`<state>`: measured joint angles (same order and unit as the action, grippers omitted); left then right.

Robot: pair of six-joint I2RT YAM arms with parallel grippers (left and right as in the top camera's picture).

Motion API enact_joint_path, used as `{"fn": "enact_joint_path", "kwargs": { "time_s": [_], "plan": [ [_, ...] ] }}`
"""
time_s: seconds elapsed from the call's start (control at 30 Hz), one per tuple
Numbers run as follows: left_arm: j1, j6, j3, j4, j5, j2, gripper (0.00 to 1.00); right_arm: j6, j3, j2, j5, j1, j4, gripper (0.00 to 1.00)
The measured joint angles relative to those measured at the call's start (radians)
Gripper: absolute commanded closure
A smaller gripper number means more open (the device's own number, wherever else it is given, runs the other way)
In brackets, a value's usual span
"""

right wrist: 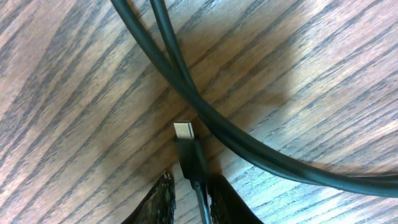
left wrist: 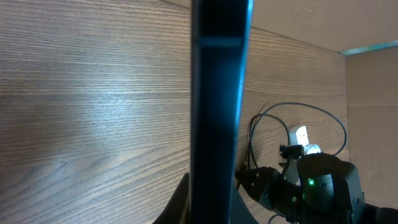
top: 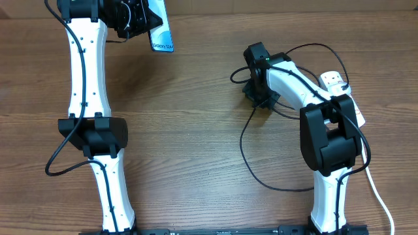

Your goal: Plug charger to phone and switch on socket

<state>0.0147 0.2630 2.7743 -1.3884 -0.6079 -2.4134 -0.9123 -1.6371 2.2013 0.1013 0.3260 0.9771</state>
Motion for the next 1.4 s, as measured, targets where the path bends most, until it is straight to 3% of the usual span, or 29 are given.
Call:
{"fn": "enact_joint_path", "kwargs": {
  "time_s": [0.7,0.9,1.1,1.4],
  "plan": [
    [0.000,0.000,0.000,0.001,0.000,0.000,0.96,0.077,-0.027,0.008,-0.035,0.001,0.022,0.96],
    [0.000,0.000,0.000,0.034,-0.022,0.000,0.96,0.199,-0.142,0.043,-0.151,0.001,0.108,0.96],
    [0.000,0.000,0.000,0.118,-0.140,0.000,0.96,0.367,-0.272,0.035,-0.338,0.002,0.151,0.96],
    [0.000,0.000,0.000,0.187,-0.294,0.000,0.96,0.570,-0.281,-0.106,-0.571,0.017,0.162,0.96]
  ]
}}
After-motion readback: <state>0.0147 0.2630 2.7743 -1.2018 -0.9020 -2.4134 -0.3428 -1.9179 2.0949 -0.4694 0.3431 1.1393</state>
